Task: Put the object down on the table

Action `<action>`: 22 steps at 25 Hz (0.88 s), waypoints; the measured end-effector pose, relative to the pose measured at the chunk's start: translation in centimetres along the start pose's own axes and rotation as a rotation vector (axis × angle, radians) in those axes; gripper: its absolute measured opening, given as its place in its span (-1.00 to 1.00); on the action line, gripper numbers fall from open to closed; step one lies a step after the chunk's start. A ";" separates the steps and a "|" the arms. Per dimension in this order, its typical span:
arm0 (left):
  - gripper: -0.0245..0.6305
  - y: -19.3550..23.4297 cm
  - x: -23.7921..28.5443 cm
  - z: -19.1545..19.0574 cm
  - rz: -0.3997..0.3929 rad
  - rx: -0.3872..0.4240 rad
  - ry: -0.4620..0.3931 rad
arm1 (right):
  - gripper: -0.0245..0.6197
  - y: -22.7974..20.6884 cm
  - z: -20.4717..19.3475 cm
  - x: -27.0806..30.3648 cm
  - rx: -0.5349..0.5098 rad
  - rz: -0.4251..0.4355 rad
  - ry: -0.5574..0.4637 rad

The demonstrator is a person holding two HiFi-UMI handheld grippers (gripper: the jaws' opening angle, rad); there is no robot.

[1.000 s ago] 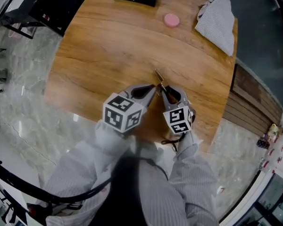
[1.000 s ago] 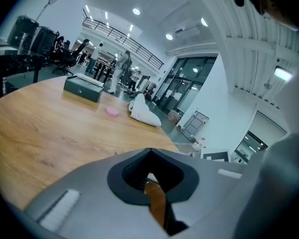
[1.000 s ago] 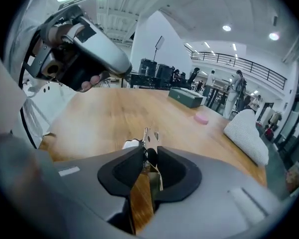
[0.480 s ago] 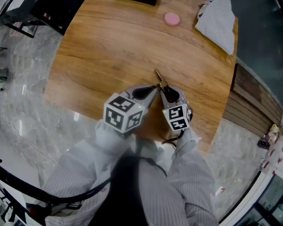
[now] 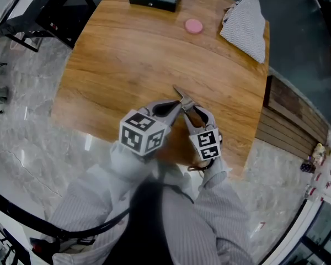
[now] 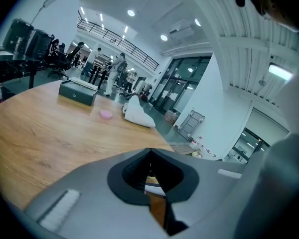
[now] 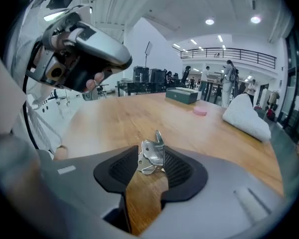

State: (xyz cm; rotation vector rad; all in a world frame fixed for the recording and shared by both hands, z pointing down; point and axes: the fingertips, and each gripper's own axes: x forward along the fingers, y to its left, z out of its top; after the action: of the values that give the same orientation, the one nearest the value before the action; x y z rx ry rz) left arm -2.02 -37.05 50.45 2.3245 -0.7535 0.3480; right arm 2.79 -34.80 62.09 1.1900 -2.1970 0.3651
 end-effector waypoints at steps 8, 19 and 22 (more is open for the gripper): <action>-0.92 -4.2 -1.5 5.3 -0.048 0.122 -0.120 | -0.48 -2.8 9.8 -9.5 0.478 0.001 -0.358; -0.92 -10.8 -6.7 13.7 -0.085 0.291 -0.350 | -0.89 -4.7 22.5 -20.4 0.471 -0.160 -0.656; -0.92 -11.0 -7.2 13.8 -0.068 0.315 -0.356 | -0.89 -4.7 22.1 -20.8 0.446 -0.214 -0.647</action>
State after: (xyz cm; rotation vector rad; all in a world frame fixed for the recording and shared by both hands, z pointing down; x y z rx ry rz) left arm -0.57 -36.39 31.44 2.7454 -0.8329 0.0182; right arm 6.86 -34.77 31.62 1.9934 -2.5584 0.4381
